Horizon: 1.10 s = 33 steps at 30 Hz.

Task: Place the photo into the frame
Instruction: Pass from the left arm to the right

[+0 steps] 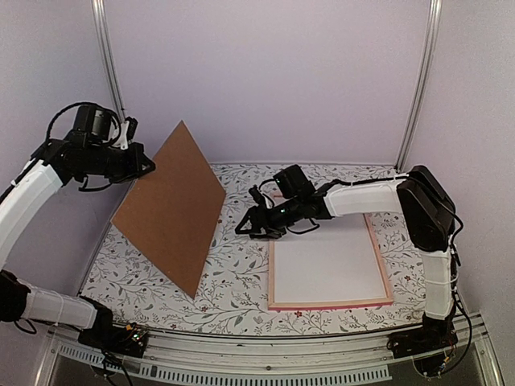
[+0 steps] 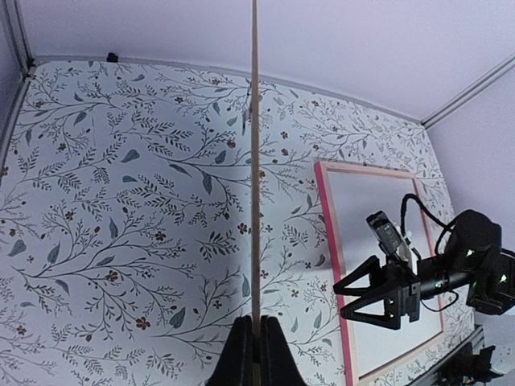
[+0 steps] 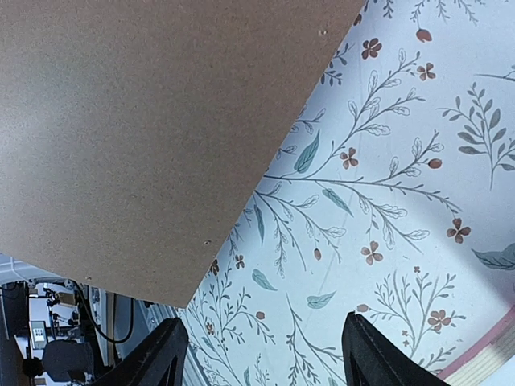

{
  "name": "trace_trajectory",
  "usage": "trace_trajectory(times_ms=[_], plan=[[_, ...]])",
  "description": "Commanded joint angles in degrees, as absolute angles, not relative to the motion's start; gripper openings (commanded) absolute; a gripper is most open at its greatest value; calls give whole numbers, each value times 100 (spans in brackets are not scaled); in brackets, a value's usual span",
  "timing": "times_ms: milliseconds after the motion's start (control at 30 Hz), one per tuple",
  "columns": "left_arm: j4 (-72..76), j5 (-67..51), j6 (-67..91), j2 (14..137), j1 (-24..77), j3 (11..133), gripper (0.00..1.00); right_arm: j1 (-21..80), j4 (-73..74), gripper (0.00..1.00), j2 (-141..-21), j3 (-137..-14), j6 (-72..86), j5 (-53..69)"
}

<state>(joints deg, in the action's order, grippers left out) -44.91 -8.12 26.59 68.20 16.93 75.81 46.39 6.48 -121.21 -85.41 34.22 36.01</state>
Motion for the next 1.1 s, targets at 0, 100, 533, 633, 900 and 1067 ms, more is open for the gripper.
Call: trace_trajectory(times_ms=[0,100,533,633,900,1067], plan=[[-4684,-409,2554,6939,1930,7911,0,4545,890,69,-11867,-8446,3281,3452],[-4930,-139,2497,7097,2093,8093,0,4536,937,69,-11861,-8439,3270,3428],[-4943,116,2739,7283,2679,8174,18,4520,971,69,-11836,-8323,3271,3384],[-4789,-90,2835,7237,2762,8107,29,4509,999,69,-11789,-8340,3270,3397],[-4382,-672,3042,7215,3095,8055,46,4379,1320,69,-11449,-8714,3302,3472],[-4131,-768,3181,7207,3354,7954,48,4378,1326,72,-11239,-9217,3606,3644]])
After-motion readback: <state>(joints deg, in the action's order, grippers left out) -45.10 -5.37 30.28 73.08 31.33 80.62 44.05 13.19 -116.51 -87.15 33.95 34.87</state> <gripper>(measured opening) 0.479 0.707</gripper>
